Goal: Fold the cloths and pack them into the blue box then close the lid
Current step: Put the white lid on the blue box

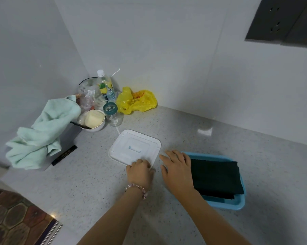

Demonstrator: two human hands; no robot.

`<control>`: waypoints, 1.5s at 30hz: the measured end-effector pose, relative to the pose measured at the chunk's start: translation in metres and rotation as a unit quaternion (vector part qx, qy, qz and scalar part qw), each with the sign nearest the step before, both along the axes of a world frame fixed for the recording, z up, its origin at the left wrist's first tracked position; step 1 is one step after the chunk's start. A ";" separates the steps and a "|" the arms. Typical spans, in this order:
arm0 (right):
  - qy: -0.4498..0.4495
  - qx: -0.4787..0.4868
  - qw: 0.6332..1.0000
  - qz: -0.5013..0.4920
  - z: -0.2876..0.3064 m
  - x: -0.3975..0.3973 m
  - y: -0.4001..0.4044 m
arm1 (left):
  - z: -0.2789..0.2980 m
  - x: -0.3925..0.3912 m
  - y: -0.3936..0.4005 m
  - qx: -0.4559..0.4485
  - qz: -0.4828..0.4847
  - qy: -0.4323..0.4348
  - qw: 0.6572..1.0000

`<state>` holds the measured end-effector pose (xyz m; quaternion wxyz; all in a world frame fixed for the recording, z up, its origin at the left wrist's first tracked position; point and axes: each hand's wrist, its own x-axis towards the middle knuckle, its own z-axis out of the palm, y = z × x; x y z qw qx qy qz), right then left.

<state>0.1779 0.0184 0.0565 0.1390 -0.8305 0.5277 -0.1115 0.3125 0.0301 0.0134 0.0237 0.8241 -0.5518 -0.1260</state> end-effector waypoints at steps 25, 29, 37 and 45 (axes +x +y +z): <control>-0.127 -0.011 0.992 -0.002 0.050 -0.016 0.011 | 0.127 -0.004 0.024 -0.277 0.183 0.470 0.818; -0.126 -0.012 0.992 0.002 0.067 -0.032 0.012 | 0.152 -0.010 0.031 -0.311 0.204 0.544 0.753; -0.124 0.045 0.985 -0.112 0.082 -0.069 0.011 | 0.182 -0.024 0.040 -0.309 0.220 0.656 0.652; -0.166 0.084 0.969 -0.165 0.070 -0.105 0.023 | 0.152 -0.047 0.053 -0.252 0.231 0.643 0.685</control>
